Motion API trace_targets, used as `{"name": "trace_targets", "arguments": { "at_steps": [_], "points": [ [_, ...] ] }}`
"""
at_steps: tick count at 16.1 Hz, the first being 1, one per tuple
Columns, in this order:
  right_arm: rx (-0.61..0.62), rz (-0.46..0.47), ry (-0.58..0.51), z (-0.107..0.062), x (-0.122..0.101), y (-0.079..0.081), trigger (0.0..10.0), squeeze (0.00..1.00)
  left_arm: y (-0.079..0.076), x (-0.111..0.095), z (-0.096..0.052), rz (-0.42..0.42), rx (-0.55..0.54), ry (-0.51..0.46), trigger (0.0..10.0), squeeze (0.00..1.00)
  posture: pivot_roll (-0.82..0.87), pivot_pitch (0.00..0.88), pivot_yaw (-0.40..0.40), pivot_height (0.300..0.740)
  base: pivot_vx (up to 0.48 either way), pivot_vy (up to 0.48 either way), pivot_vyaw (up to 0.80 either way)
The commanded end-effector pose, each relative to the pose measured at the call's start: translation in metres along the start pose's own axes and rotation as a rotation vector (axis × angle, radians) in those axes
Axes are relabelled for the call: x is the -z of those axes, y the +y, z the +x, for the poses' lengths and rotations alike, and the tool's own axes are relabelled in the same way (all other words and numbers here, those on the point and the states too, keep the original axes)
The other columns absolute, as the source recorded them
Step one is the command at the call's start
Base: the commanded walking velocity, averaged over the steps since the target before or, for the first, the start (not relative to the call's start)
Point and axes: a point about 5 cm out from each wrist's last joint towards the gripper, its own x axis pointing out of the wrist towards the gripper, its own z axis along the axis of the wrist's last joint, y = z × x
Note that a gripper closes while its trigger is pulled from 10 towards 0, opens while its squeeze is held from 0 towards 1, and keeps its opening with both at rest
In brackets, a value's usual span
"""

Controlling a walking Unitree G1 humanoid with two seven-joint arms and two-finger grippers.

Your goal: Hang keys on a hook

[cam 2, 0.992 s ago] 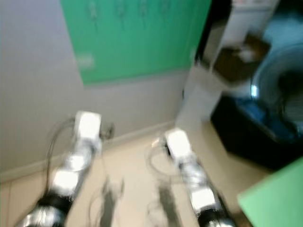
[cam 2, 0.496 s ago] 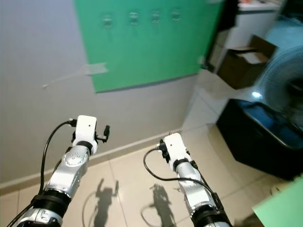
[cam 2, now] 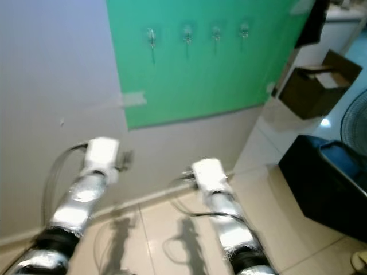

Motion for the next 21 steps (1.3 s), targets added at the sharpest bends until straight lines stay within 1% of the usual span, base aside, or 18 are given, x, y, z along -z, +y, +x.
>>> {"name": "trace_targets", "arguments": {
  "at_steps": [1, 4, 6, 7, 11, 13, 18, 19, 20, 21],
  "points": [
    [0.047, -0.016, 0.024, -0.004, 0.006, -0.018, 10.0, 0.00, -0.018, -0.009, 0.002, 0.011, 0.051, -0.025, 10.0, 0.00, 0.00, 0.000, -0.024, 0.740, 0.480, 0.000, 0.00],
    [0.047, -0.013, 0.026, -0.004, 0.006, -0.017, 10.0, 0.00, -0.019, -0.008, 0.002, 0.023, 0.060, -0.025, 10.0, 0.00, 0.00, 0.000, -0.022, 0.740, 0.469, 0.000, 0.00],
    [0.047, -0.007, 0.026, -0.003, 0.006, -0.016, 10.0, 0.00, -0.018, -0.007, 0.003, 0.055, 0.050, -0.016, 10.0, 0.00, 0.00, 0.000, -0.020, 0.740, 0.454, 0.000, 0.00],
    [0.039, 0.058, 0.048, -0.004, 0.008, -0.014, 10.0, 0.00, -0.017, -0.006, 0.003, 0.067, 0.050, -0.013, 10.0, 0.00, 0.00, 0.000, -0.018, 0.740, 0.330, -0.345, 0.00],
    [0.031, 0.044, 0.043, -0.003, 0.006, -0.012, 10.0, 0.00, -0.016, -0.005, 0.003, 0.068, 0.044, -0.007, 10.0, 0.00, 0.00, 0.000, -0.017, 0.740, 0.281, -0.386, 0.00],
    [0.019, 0.040, 0.044, -0.003, 0.006, -0.010, 10.0, 0.00, -0.015, -0.005, 0.003, 0.086, 0.040, -0.003, 10.0, 0.00, 0.00, 0.000, -0.017, 0.740, 0.296, -0.375, 0.00],
    [0.009, 0.035, 0.053, -0.001, 0.007, -0.008, 10.0, 0.00, -0.012, -0.003, 0.004, 0.094, 0.030, 0.003, 10.0, 0.00, 0.01, 0.000, -0.014, 0.740, 0.000, -0.452, 0.00],
    [0.008, 0.034, 0.053, -0.002, 0.007, -0.008, 10.0, 0.00, -0.012, -0.003, 0.004, 0.079, 0.026, 0.003, 10.0, 0.00, 0.01, 0.000, -0.013, 0.740, 0.000, -0.454, 0.00],
    [0.007, 0.034, 0.054, -0.002, 0.007, -0.007, 10.0, 0.00, -0.012, -0.003, 0.004, 0.062, 0.020, 0.002, 10.0, 0.00, 0.01, 0.000, -0.013, 0.740, 0.300, -0.371, 0.00],
    [0.007, 0.033, 0.056, -0.002, 0.008, -0.008, 10.0, 0.00, -0.011, -0.003, 0.004, 0.078, 0.019, 0.008, 10.0, 0.00, 0.01, 0.000, -0.014, 0.740, 0.450, 0.000, 0.00]
  ]
}}
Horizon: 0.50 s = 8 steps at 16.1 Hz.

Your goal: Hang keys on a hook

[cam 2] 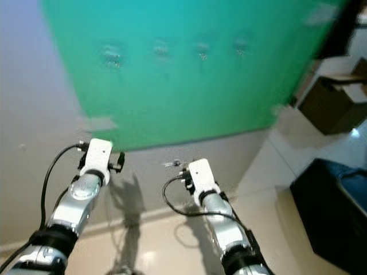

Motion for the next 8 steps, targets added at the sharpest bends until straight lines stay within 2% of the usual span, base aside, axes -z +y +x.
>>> {"name": "trace_targets", "arguments": {
  "at_steps": [1, 8],
  "points": [
    [0.021, -0.003, 0.002, -0.0003, -0.0002, -0.0074, 10.0, 0.00, -0.0062, -0.0045, 0.0006, 0.010, 0.014, -0.010, 10.0, 0.00, 0.01, 0.000, -0.013, 0.740, 0.454, 0.000, 0.00],
    [0.014, -0.005, 0.004, -0.0003, -0.0003, -0.0077, 10.0, 0.00, -0.0035, -0.0022, 0.0007, -0.019, -0.006, 0.005, 10.0, 0.00, 0.01, 0.000, -0.023, 0.740, 0.472, 0.000, 0.00]
  ]
}}
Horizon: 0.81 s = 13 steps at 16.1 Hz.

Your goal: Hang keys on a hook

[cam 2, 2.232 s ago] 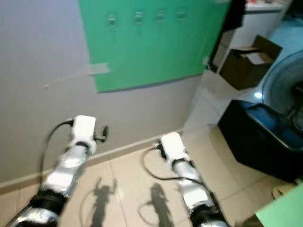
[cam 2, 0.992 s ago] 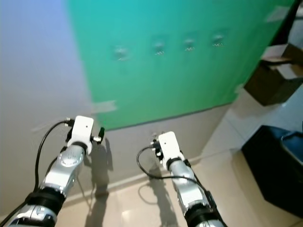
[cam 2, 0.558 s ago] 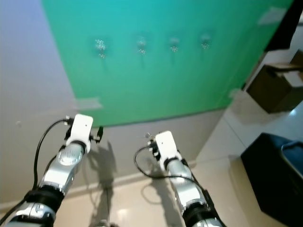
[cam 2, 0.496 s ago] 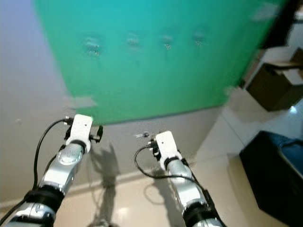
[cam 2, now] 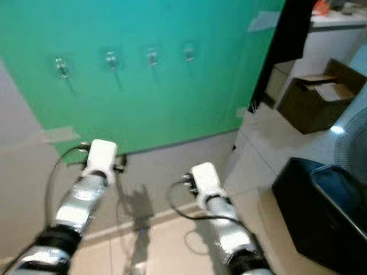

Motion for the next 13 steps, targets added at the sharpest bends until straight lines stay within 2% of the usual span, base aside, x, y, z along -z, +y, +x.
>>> {"name": "trace_targets", "arguments": {
  "at_steps": [1, 2, 7, 10, 13],
  "points": [
    [-0.010, 0.005, -0.024, 0.0042, -0.0093, 0.0030, 10.0, 0.00, 0.0084, 0.0013, 0.0000, 0.005, -0.024, 0.008, 10.0, 0.00, 0.01, 0.000, -0.023, 0.740, 0.465, 0.000, 0.00],
    [-0.012, 0.003, -0.025, 0.0041, -0.0096, 0.0034, 10.0, 0.00, 0.0079, 0.0012, -0.0003, 0.030, -0.020, 0.005, 10.0, 0.00, 0.02, 0.000, -0.027, 0.740, 0.465, 0.000, 0.00],
    [-0.015, 0.007, -0.023, 0.0047, -0.0096, 0.0036, 10.0, 0.00, 0.0059, 0.0016, -0.0001, 0.033, -0.020, 0.012, 10.0, 0.00, 0.02, 0.000, -0.025, 0.740, 0.422, 0.000, 0.00],
    [-0.020, 0.018, -0.028, 0.0047, -0.0102, 0.0046, 10.0, 0.00, 0.0047, 0.0017, -0.0004, 0.037, -0.012, 0.010, 10.0, 0.00, 0.02, 0.000, -0.024, 0.740, 0.000, 0.000, 0.00],
    [-0.051, -0.001, -0.039, 0.0034, -0.0114, 0.0076, 10.0, 0.00, 0.0035, 0.0014, -0.0008, 0.036, -0.008, 0.003, 10.0, 0.00, 0.02, 0.000, -0.025, 0.740, 0.000, 0.000, 0.65]
  ]
}}
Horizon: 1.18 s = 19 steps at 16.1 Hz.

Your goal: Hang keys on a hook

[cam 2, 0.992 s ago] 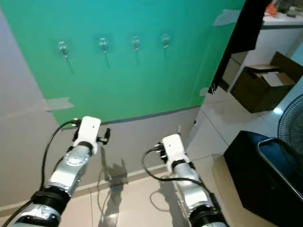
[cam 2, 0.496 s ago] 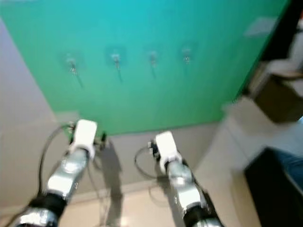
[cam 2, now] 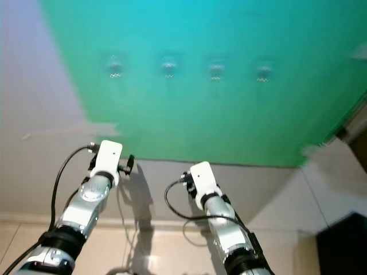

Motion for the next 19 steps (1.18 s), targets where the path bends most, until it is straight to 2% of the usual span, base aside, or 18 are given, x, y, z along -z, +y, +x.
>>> {"name": "trace_targets", "arguments": {
  "at_steps": [1, 2, 3, 4, 5, 6, 7, 8, 9, 10, 12, 13, 14, 16, 19],
  "points": [
    [0.009, -0.007, -0.011, 0.000, -0.003, -0.004, 10.0, 0.00, 0.002, 0.000, 0.000, 0.014, -0.012, 0.002, 10.0, 0.00, 0.02, 0.000, -0.025, 0.740, 0.000, 0.000, 0.63],
    [0.011, -0.012, -0.010, 0.000, -0.003, -0.005, 10.0, 0.00, 0.002, -0.001, 0.000, 0.018, -0.013, 0.000, 10.0, 0.00, 0.02, 0.000, -0.025, 0.740, 0.000, 0.000, 0.64],
    [0.039, -0.010, -0.028, -0.001, -0.006, -0.009, 10.0, 0.00, 0.001, -0.007, -0.002, -0.024, 0.009, -0.049, 10.0, 0.00, 0.02, 0.000, -0.023, 0.740, 0.000, 0.000, 0.64],
    [0.101, -0.062, -0.100, -0.008, -0.017, -0.018, 10.0, 0.00, 0.009, -0.017, -0.012, -0.048, 0.027, -0.140, 10.0, 0.00, 0.01, 0.000, -0.020, 0.740, 0.000, 0.000, 0.61],
    [0.153, -0.115, -0.191, -0.023, -0.033, -0.027, 10.0, 0.00, 0.029, -0.030, -0.031, -0.081, 0.040, -0.252, 10.0, 0.00, 0.00, 0.000, -0.016, 0.740, 0.000, 0.000, 0.00],
    [0.195, -0.095, -0.256, -0.040, -0.046, -0.035, 10.0, 0.00, 0.046, -0.033, -0.052, -0.114, 0.054, -0.294, 10.0, 0.00, 0.00, 0.000, -0.015, 0.740, 0.000, 0.000, 0.00],
    [0.227, -0.078, -0.268, -0.050, -0.048, -0.040, 10.0, 0.00, 0.055, -0.029, -0.061, -0.108, 0.039, -0.265, 10.0, 0.00, 0.01, 0.000, -0.006, 0.740, 0.000, 0.000, 0.00],
    [0.235, -0.062, -0.267, -0.056, -0.047, -0.042, 10.0, 0.00, 0.056, -0.027, -0.067, -0.126, 0.051, -0.258, 10.0, 0.00, 0.00, 0.000, 0.005, 0.740, 0.000, 0.000, 0.00],
    [0.291, -0.020, -0.283, -0.079, -0.048, -0.048, 10.0, 0.00, 0.049, -0.039, -0.088, -0.185, 0.113, -0.331, 10.0, 0.00, -0.01, 0.000, 0.015, 0.740, 0.000, 0.000, 0.00],
    [0.297, 0.002, -0.262, -0.090, -0.040, -0.044, 10.0, 0.00, 0.042, -0.037, -0.095, -0.224, 0.137, -0.340, 10.0, 0.00, -0.01, 0.000, 0.017, 0.740, 0.000, 0.000, 0.00],
    [0.285, 0.056, -0.245, -0.096, -0.037, -0.036, 10.0, 0.00, 0.032, -0.036, -0.095, -0.219, 0.155, -0.330, 10.0, 0.00, -0.01, 0.000, 0.019, 0.740, 0.000, 0.000, 0.00],
    [0.268, 0.034, -0.224, -0.093, -0.037, -0.033, 10.0, 0.00, 0.022, -0.039, -0.091, -0.221, 0.197, -0.319, 10.0, 0.00, -0.03, 0.000, 0.028, 0.740, 0.000, 0.000, 0.00],
    [0.263, 0.029, -0.223, -0.092, -0.038, -0.032, 10.0, 0.00, 0.020, -0.041, -0.090, -0.223, 0.208, -0.322, 10.0, 0.00, -0.03, 0.000, 0.028, 0.740, 0.000, 0.000, 0.00],
    [0.263, 0.021, -0.217, -0.089, -0.040, -0.033, 10.0, 0.00, 0.025, -0.046, -0.089, -0.214, 0.188, -0.336, 10.0, 0.00, -0.03, 0.000, 0.034, 0.740, 0.000, -0.240, 0.00],
    [0.239, 0.008, -0.198, -0.086, -0.042, -0.031, 10.0, 0.00, 0.024, -0.046, -0.086, -0.221, 0.201, -0.333, 10.0, 0.00, -0.03, 0.000, 0.034, 0.740, 0.000, -0.465, 0.77]
  ]
}}
